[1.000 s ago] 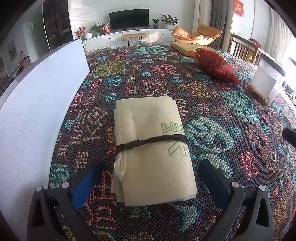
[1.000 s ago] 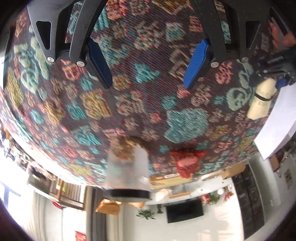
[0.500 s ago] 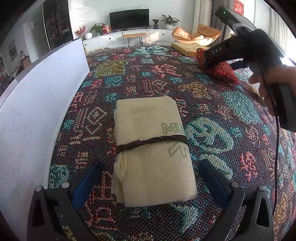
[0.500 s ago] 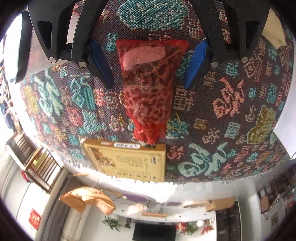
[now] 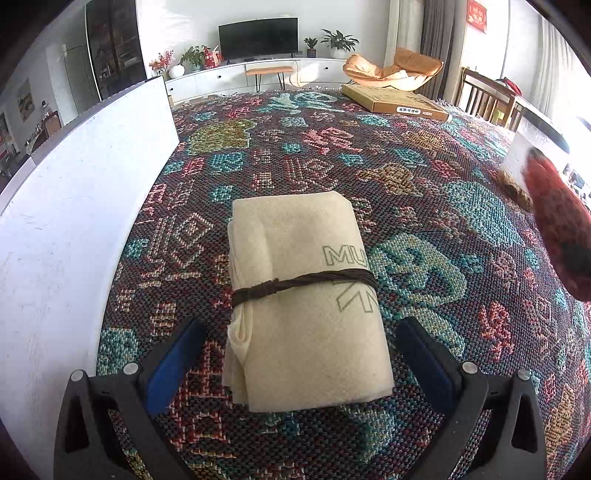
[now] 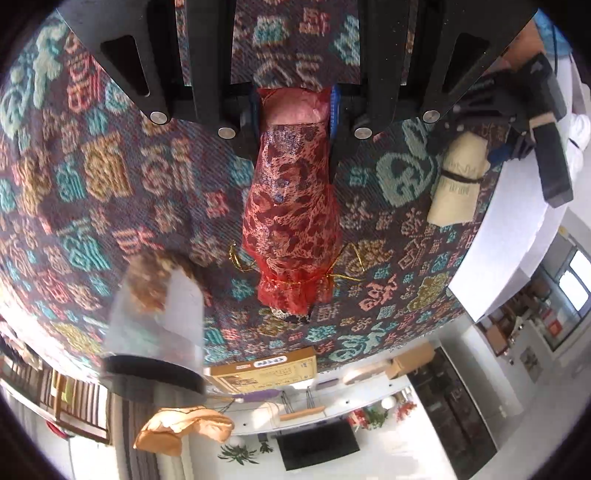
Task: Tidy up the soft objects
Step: 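Carry the cloth and red mesh bag over the white box and release both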
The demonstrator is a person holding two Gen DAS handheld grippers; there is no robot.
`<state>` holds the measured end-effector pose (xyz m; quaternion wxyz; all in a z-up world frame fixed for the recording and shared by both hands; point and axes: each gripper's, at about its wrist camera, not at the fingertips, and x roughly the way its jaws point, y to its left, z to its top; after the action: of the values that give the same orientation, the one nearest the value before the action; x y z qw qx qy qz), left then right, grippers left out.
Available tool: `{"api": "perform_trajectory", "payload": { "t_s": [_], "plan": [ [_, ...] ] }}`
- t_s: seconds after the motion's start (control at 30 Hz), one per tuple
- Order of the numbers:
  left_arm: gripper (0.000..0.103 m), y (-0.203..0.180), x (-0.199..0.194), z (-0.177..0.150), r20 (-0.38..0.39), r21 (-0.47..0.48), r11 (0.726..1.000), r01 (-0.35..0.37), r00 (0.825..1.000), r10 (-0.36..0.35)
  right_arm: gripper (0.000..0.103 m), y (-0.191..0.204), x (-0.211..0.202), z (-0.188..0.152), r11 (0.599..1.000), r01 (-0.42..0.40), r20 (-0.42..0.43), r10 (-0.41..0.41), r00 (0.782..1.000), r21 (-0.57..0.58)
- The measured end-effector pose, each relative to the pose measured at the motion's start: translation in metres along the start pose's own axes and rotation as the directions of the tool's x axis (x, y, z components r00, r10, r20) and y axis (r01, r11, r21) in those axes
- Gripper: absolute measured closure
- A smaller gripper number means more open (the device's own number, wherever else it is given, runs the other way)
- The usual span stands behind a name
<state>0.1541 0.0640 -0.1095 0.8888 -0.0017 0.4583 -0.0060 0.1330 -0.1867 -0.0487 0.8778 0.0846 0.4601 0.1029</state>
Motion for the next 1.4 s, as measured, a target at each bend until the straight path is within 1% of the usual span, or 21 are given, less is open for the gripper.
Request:
{"api": "perform_trajectory", "payload": {
  "t_s": [0.1, 0.2, 0.3, 0.43, 0.5, 0.53, 0.6, 0.63, 0.7, 0.73, 0.77, 0.83, 0.9, 0.93, 0.97, 1.03, 1.17, 1.23, 1.3, 1.33, 1.4],
  "plan": [
    [0.0, 0.0, 0.0, 0.0, 0.0, 0.0, 1.0, 0.0, 1.0, 0.0, 0.074, -0.036, -0.031, -0.009, 0.996, 0.077, 0.056, -0.079, 0.995, 0.037],
    [0.0, 0.0, 0.0, 0.0, 0.0, 0.0, 1.0, 0.0, 1.0, 0.0, 0.074, -0.074, -0.045, 0.006, 0.984, 0.16, 0.103, -0.167, 0.98, 0.074],
    [0.0, 0.0, 0.0, 0.0, 0.0, 0.0, 1.0, 0.0, 1.0, 0.0, 0.074, -0.112, -0.036, 0.037, 0.972, 0.207, 0.121, -0.22, 0.968, 0.112],
    [0.0, 0.001, 0.001, 0.0, 0.0, -0.001, 1.0, 0.0, 1.0, 0.0, 0.074, -0.142, -0.003, 0.077, 0.952, 0.292, 0.12, -0.301, 0.946, 0.087],
    [0.0, 0.001, 0.001, 0.0, 0.0, -0.001, 1.0, 0.0, 1.0, 0.0, 0.07, -0.154, 0.019, 0.09, 0.951, 0.298, 0.072, -0.304, 0.95, 0.075],
    [0.0, 0.001, 0.001, 0.0, -0.001, -0.001, 1.0, 0.001, 1.0, -0.001, 0.06, -0.162, 0.033, 0.096, 0.952, 0.297, 0.014, -0.299, 0.954, 0.079],
    [0.0, 0.0, 0.0, 0.0, -0.007, 0.001, 1.0, 0.006, 1.0, -0.006, 0.048, -0.178, 0.052, 0.101, 0.952, 0.287, -0.1, -0.277, 0.956, 0.102],
    [0.0, 0.0, -0.001, 0.0, -0.022, 0.013, 1.0, 0.013, 1.0, -0.013, 0.039, -0.182, 0.055, 0.104, 0.954, 0.28, -0.128, -0.266, 0.955, 0.11],
    [0.0, 0.001, -0.004, 0.001, -0.086, 0.05, 0.998, 0.045, 0.995, -0.04, 0.038, -0.186, 0.051, 0.11, 0.956, 0.272, -0.145, -0.255, 0.956, 0.111],
    [0.0, 0.002, -0.006, 0.001, -0.116, 0.056, 0.997, 0.06, 0.992, -0.053, 0.035, -0.186, 0.047, 0.114, 0.957, 0.271, -0.146, -0.254, 0.956, 0.106],
    [0.0, 0.003, -0.008, 0.0, -0.133, 0.051, 0.996, 0.075, 0.989, -0.067, 0.032, -0.185, 0.045, 0.117, 0.958, 0.271, -0.145, -0.255, 0.956, 0.097],
    [0.0, 0.005, -0.012, -0.004, -0.145, 0.023, 0.994, 0.107, 0.984, -0.103, 0.031, -0.185, 0.044, 0.122, 0.958, 0.278, -0.152, -0.265, 0.952, 0.074],
    [0.0, 0.0, -0.015, -0.006, -0.15, 0.03, 0.993, 0.117, 0.982, -0.111, 0.033, -0.183, 0.048, 0.122, 0.956, 0.288, -0.161, -0.276, 0.947, 0.057],
    [0.0, -0.004, -0.013, -0.006, -0.154, 0.049, 0.993, 0.109, 0.983, -0.101, 0.052, -0.182, 0.051, 0.122, 0.955, 0.294, -0.171, -0.282, 0.944, 0.05],
    [0.0, -0.009, -0.012, -0.005, -0.158, 0.072, 0.993, 0.091, 0.984, -0.079, 0.08, -0.183, 0.055, 0.123, 0.951, 0.303, -0.183, -0.288, 0.94, 0.056],
    [0.0, -0.014, -0.008, -0.002, -0.159, 0.106, 0.992, 0.069, 0.986, -0.051, 0.08, -0.182, 0.059, 0.127, 0.946, 0.316, -0.18, -0.3, 0.937, 0.068],
    [0.001, -0.01, -0.001, 0.011, -0.166, 0.062, 0.996, 0.062, 0.985, -0.051, 0.081, -0.178, 0.063, 0.136, 0.943, 0.331, -0.198, -0.318, 0.927, 0.033],
    [0.011, -0.007, 0.001, 0.018, -0.144, 0.052, 0.997, 0.051, 0.989, -0.043, 0.082, -0.177, 0.054, 0.146, 0.946, 0.322, -0.173, -0.31, 0.935, 0.046],
    [0.051, -0.004, -0.002, 0.026, -0.114, 0.038, 0.997, 0.067, 0.992, -0.062, 0.082, -0.176, 0.038, 0.158, 0.951, 0.3, -0.117, -0.29, 0.95, 0.076],
    [0.051, -0.001, -0.002, 0.032, -0.122, 0.014, 0.995, 0.099, 0.988, -0.097, 0.082, -0.175, 0.029, 0.164, 0.952, 0.294, -0.09, -0.286, 0.954, 0.084],
    [0.057, 0.004, -0.006, 0.044, -0.118, -0.05, 0.986, 0.16, 0.979, -0.165, 0.082, -0.169, 0.013, 0.177, 0.956, 0.281, -0.047, -0.278, 0.959, 0.084]
  ]
}}
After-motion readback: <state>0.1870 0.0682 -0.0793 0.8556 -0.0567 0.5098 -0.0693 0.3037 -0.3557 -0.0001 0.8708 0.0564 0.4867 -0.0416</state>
